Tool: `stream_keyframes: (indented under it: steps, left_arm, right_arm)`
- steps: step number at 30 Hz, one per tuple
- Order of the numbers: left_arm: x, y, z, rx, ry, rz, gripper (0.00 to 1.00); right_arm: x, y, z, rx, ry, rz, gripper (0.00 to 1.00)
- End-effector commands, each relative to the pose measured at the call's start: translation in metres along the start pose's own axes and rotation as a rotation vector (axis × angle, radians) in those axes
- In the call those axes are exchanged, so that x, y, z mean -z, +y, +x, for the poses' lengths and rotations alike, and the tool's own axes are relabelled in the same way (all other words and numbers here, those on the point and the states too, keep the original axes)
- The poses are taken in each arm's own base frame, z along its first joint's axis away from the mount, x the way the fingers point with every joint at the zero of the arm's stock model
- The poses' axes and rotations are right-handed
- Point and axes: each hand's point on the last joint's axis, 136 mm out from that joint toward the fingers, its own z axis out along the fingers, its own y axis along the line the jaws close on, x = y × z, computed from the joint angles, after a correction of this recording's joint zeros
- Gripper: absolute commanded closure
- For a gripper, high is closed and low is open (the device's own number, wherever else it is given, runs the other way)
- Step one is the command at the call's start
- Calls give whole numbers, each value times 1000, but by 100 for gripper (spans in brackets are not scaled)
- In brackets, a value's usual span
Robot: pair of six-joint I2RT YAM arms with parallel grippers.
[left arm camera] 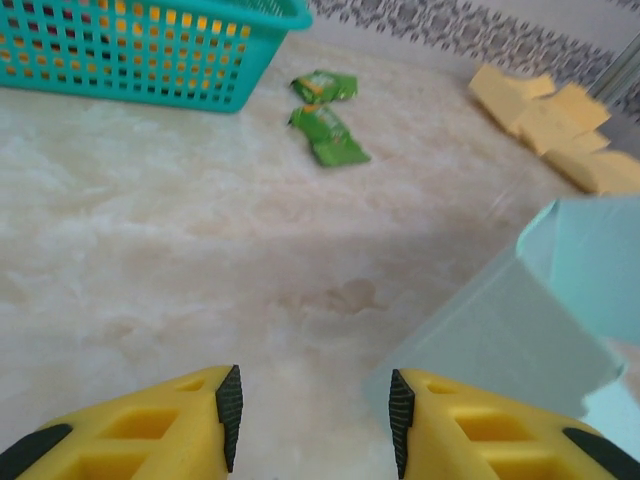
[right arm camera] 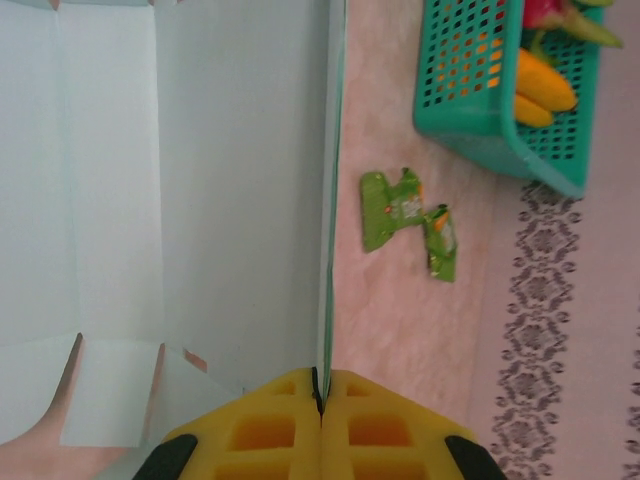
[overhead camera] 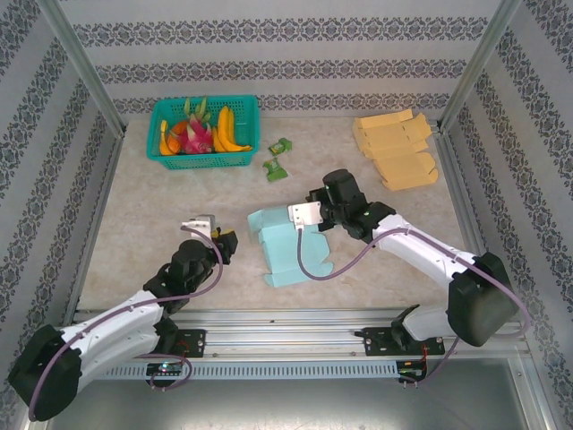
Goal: Fold the paper box
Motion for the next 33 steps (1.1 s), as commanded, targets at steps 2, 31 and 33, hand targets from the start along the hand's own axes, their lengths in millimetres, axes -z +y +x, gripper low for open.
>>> stream_keyframes:
  steps: [2, 31, 33]
  left_arm:
    - [-6, -2, 0, -44, -29, 13, 55]
    - [-62, -16, 32, -123, 81, 49, 58]
    - [-65, -18, 34, -121, 87, 60, 59]
  right_arm:
    - [-11, -13, 0, 61, 15, 89, 100]
    - [-56, 23, 31, 189, 93, 109, 100]
    - [-56, 22, 30, 186, 89, 112, 100]
